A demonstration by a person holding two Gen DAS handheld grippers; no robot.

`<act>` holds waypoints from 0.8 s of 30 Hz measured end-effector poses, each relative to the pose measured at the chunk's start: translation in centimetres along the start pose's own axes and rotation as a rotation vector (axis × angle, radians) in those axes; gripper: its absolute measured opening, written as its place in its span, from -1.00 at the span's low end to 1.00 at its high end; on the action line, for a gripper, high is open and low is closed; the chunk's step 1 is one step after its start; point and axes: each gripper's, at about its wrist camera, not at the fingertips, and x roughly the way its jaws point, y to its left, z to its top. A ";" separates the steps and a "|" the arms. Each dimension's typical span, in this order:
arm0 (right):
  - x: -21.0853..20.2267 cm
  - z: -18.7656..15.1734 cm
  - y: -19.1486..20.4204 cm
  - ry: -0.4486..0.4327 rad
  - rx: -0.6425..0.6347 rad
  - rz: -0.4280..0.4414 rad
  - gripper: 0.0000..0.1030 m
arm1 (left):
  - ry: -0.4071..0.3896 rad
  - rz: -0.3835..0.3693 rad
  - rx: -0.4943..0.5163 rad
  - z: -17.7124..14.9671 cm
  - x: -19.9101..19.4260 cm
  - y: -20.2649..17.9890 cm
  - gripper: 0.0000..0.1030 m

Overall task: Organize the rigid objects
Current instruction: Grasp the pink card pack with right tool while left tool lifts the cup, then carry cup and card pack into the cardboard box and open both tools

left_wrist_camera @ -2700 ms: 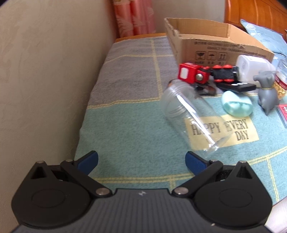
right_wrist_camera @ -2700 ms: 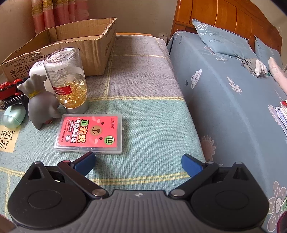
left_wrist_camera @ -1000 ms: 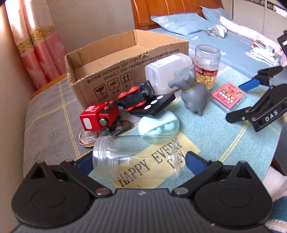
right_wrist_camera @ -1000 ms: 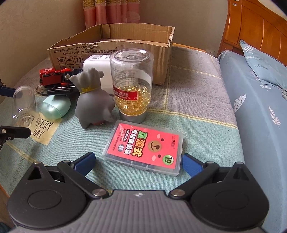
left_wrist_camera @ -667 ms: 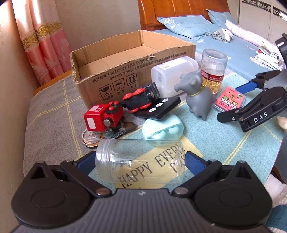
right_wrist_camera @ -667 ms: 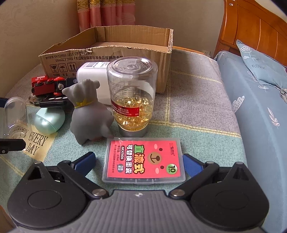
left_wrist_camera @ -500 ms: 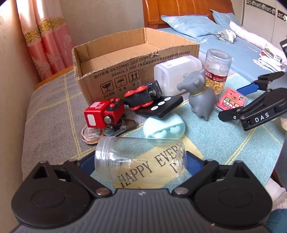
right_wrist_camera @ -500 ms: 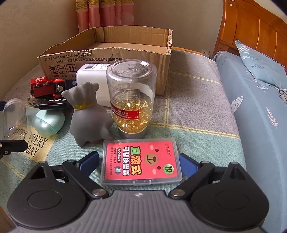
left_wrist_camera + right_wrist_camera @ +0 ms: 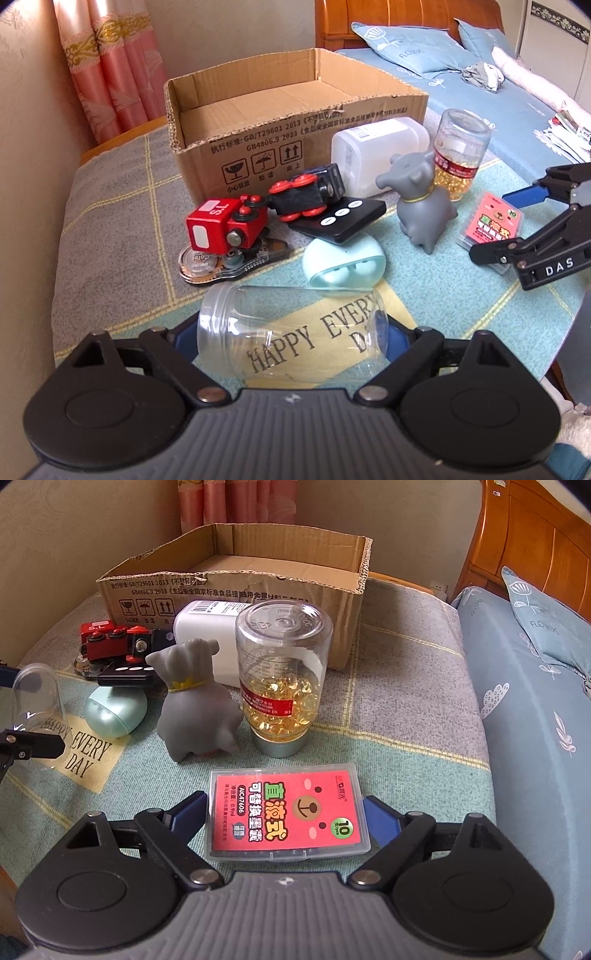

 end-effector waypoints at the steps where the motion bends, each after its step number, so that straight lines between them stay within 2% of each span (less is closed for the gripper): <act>1: -0.2 0.0 0.0 0.002 -0.007 0.003 0.80 | 0.001 0.002 -0.002 0.1 -0.2 -0.1 0.76; 7: -2.2 0.2 -0.1 -0.010 -0.039 0.024 0.80 | -0.029 -0.003 0.016 0.9 -2.1 -0.8 0.76; 13: -5.7 1.4 -0.1 -0.079 -0.045 0.067 0.80 | -0.098 -0.021 0.046 2.7 -4.1 -1.3 0.77; 19: -8.7 4.3 0.2 -0.170 -0.089 0.088 0.80 | -0.176 0.000 0.071 6.5 -5.1 -1.0 0.77; 24: -10.2 7.1 0.4 -0.252 -0.136 0.087 0.80 | -0.220 0.028 0.073 10.9 -4.2 0.4 0.77</act>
